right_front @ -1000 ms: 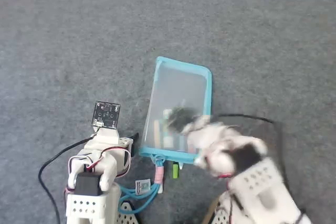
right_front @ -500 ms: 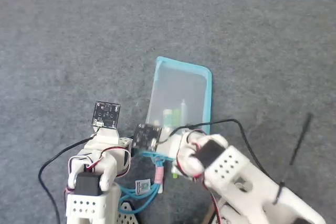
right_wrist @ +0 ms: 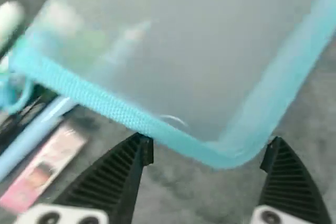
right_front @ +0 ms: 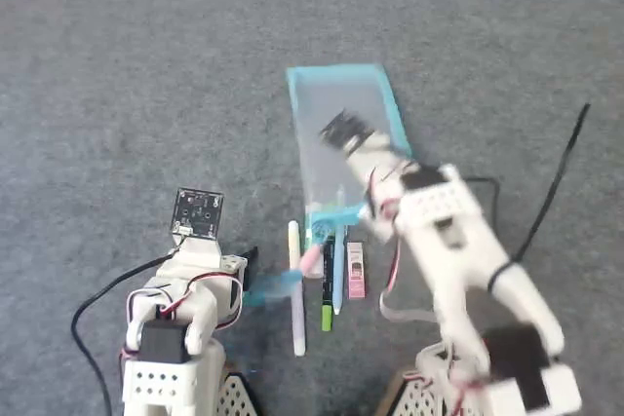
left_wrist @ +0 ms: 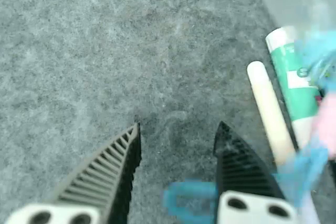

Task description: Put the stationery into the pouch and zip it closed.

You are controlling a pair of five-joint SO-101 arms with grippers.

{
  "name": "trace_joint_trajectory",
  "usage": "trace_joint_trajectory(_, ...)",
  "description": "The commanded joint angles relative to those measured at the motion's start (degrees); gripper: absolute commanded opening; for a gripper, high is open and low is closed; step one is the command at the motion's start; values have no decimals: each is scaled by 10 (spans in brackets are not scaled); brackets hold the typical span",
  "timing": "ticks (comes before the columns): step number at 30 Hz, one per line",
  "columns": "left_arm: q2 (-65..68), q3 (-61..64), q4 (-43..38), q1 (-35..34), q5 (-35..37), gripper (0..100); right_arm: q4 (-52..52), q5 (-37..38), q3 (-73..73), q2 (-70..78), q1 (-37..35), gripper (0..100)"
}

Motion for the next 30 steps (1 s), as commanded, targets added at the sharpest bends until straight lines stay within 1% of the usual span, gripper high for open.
trace_joint_trajectory(1,-12,-4,2,3,7,219,22,-48,-116,40,51,333)
trace_joint_trajectory(3,-12,-4,2,3,7,219,60,-76,-137,31,36,333)
trace_joint_trajectory(6,-12,-4,2,3,7,219,109,-111,-148,-8,-12,333)
trace_joint_trajectory(9,-12,-4,2,3,7,219,129,-150,-149,-64,-61,333)
trace_joint_trajectory(11,-12,-4,2,3,7,219,133,-193,-149,-92,-92,333)
trace_joint_trajectory(13,-12,-4,2,3,7,219,130,-270,-147,-107,-131,332)
trace_joint_trajectory(16,-12,-4,2,3,7,219,131,-418,-142,-102,-180,332)
trace_joint_trajectory(19,-12,-4,2,3,7,219,130,-536,-129,-78,-208,332)
trace_joint_trajectory(21,-12,-4,2,3,7,219,127,-600,-128,-52,-218,332)
trace_joint_trajectory(25,-12,-4,2,3,7,219,95,-665,-128,14,-225,332)
trace_joint_trajectory(30,-12,-4,2,3,7,219,78,-695,-133,56,-233,332)
